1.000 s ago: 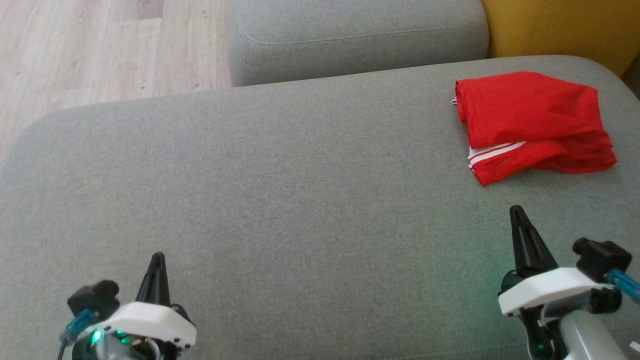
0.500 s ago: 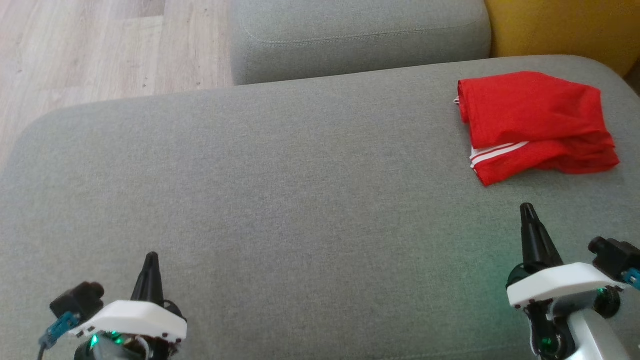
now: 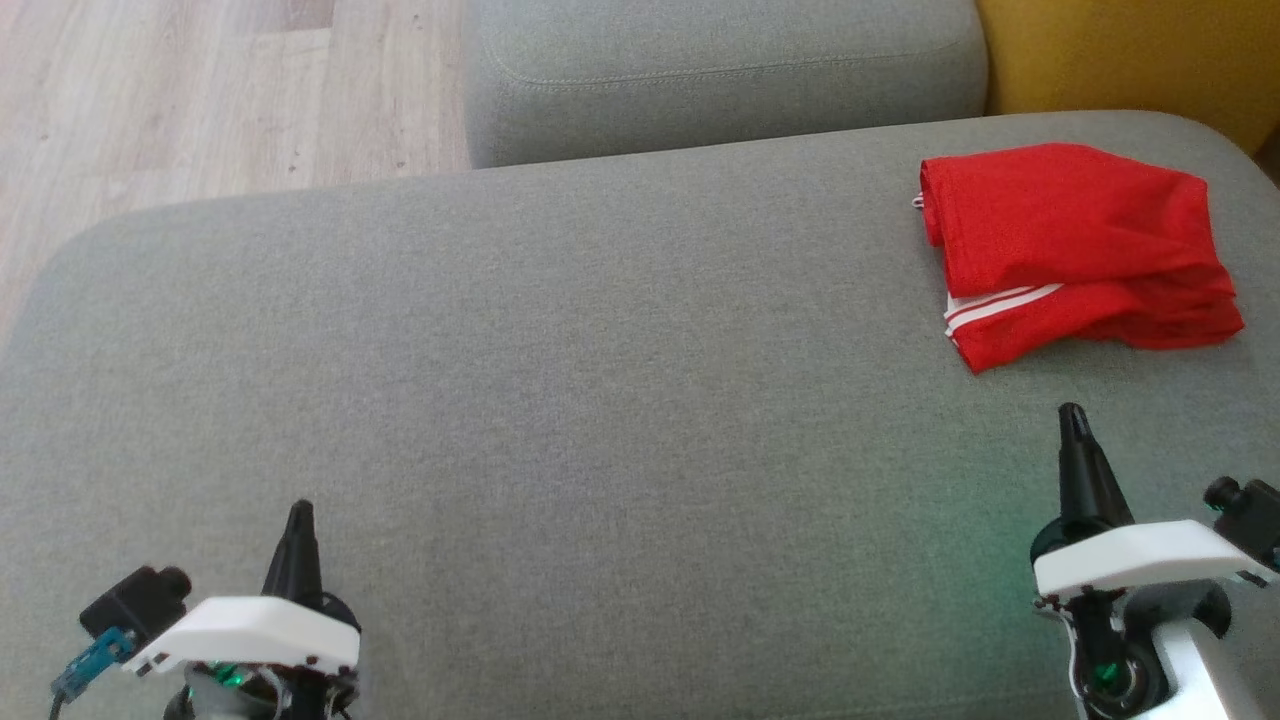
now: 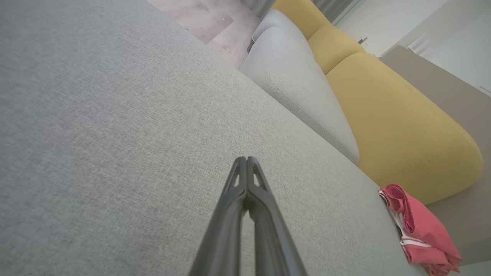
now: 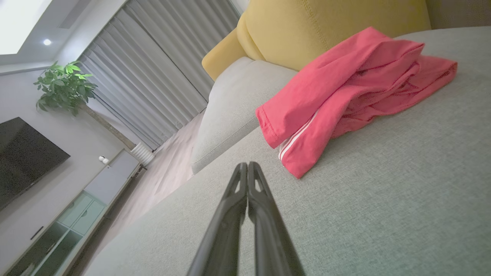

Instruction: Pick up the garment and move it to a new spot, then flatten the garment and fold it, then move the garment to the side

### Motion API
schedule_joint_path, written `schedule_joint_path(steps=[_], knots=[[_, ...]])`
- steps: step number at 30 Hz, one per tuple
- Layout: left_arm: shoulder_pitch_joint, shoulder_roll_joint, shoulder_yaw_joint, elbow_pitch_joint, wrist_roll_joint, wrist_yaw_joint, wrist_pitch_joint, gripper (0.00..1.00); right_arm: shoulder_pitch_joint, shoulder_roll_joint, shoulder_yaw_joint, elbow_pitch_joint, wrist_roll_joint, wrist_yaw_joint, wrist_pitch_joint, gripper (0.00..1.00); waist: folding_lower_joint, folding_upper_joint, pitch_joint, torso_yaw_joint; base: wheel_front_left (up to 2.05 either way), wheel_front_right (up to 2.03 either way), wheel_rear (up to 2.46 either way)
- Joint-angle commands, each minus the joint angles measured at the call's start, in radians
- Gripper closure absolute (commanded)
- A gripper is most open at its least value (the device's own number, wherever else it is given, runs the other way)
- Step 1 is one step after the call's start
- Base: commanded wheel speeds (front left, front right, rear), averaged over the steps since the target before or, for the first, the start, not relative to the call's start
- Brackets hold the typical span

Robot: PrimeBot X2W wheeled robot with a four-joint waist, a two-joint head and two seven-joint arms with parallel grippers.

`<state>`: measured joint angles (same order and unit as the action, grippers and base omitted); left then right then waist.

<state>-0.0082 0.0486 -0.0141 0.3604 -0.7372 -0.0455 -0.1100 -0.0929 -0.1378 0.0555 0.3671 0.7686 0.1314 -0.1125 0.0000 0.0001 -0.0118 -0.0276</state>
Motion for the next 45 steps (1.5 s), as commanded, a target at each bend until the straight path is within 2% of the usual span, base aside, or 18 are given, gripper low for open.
schedule_joint_path(steps=[1,45], knots=[[-0.063,0.004,0.028,-0.036,-0.024,-0.011,0.006,1.0,-0.039,0.0,-0.003,-0.04,0.024,0.0,0.007,1.0,0.0,-0.0001,0.0,0.0,0.0,0.0,0.0],[-0.084,0.003,0.085,-0.081,-0.505,-0.053,0.129,1.0,-0.025,0.05,-0.098,-0.087,0.487,-0.001,0.131,1.0,0.0,-0.0001,0.009,0.016,0.0,0.0,0.0]])
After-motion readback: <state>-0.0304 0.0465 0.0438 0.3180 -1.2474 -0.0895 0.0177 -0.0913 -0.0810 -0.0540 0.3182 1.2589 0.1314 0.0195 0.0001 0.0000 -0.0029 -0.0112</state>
